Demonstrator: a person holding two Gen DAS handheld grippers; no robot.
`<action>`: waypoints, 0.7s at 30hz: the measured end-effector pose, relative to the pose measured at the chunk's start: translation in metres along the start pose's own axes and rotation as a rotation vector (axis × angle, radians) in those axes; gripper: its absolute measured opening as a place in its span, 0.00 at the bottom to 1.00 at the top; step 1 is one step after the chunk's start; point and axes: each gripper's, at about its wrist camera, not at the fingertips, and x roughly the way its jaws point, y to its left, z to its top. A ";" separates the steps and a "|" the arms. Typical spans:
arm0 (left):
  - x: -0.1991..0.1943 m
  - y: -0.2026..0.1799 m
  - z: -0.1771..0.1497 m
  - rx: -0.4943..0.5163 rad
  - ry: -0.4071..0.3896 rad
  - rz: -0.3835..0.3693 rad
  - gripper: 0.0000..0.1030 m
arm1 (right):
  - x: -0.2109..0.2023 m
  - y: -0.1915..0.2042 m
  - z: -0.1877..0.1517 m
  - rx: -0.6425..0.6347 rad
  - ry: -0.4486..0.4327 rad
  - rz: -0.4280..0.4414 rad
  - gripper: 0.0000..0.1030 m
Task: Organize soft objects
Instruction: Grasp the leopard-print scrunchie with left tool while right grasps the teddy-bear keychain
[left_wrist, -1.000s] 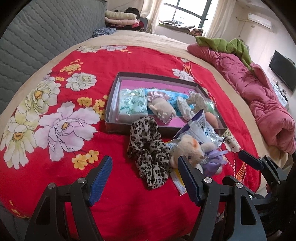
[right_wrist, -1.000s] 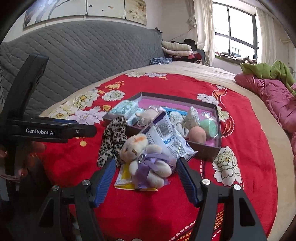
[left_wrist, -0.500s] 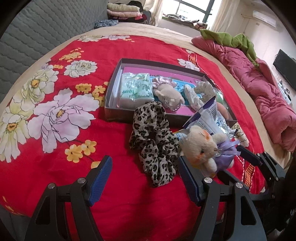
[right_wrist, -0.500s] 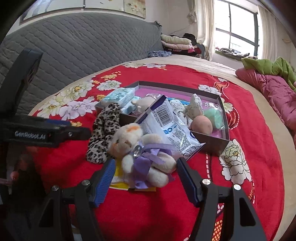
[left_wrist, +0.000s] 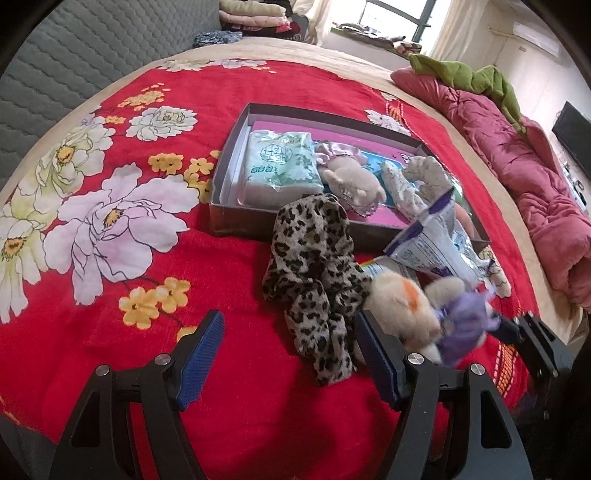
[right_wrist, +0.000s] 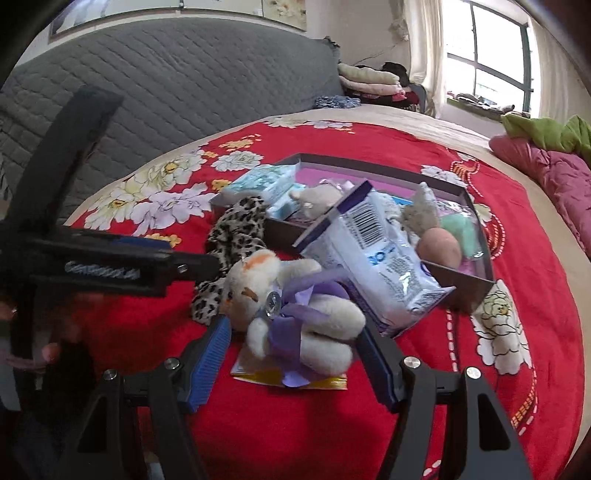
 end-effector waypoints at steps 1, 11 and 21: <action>0.002 0.001 0.001 -0.002 -0.001 0.002 0.72 | 0.001 0.000 0.000 0.002 -0.004 0.003 0.66; 0.024 0.008 0.017 -0.052 0.002 -0.020 0.72 | 0.008 -0.008 0.001 0.063 -0.008 0.079 0.38; 0.044 0.009 0.025 -0.086 0.006 -0.118 0.26 | 0.001 -0.016 -0.002 0.119 -0.016 0.126 0.27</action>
